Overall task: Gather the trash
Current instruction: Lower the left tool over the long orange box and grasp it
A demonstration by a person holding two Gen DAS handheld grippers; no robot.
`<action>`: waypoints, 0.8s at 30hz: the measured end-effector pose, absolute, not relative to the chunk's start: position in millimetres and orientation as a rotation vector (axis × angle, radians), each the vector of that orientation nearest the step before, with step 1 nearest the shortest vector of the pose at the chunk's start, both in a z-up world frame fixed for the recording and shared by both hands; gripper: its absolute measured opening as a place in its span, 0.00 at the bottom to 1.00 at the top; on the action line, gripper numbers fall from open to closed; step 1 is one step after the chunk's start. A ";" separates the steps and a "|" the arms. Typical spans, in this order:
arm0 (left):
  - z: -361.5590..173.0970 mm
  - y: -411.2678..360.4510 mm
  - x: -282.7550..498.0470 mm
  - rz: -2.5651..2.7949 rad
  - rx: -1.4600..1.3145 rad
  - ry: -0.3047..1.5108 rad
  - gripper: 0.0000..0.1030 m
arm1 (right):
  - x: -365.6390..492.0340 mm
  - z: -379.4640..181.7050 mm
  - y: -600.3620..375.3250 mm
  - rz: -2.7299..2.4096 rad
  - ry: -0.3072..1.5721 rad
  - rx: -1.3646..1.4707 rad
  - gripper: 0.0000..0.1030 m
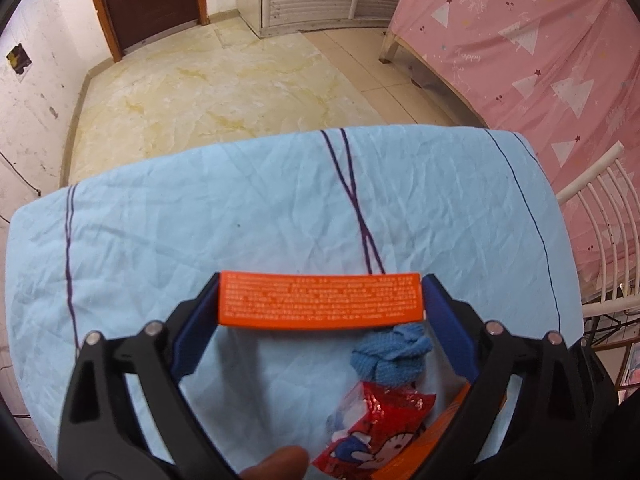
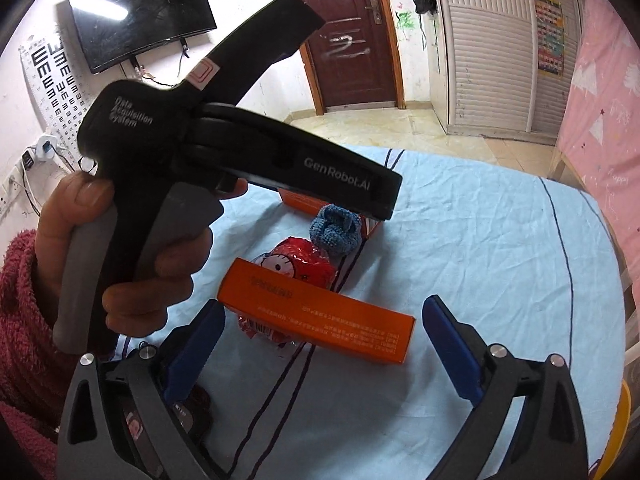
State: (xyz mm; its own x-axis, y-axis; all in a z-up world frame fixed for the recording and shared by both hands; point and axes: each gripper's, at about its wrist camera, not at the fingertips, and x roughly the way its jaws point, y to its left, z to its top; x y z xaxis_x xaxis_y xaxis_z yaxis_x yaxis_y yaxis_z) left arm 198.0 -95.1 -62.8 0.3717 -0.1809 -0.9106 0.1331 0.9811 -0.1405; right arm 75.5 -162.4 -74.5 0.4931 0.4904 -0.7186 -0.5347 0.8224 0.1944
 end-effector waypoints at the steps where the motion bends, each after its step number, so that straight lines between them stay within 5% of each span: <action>1: -62.9 -95.6 197.9 -0.203 -0.042 1.165 0.89 | 76.5 -74.9 -161.9 0.625 0.857 -0.053 0.90; 24: -46.9 -72.1 176.4 -0.169 -0.075 1.131 0.87 | 55.6 -69.7 -165.0 0.658 0.861 -0.099 0.83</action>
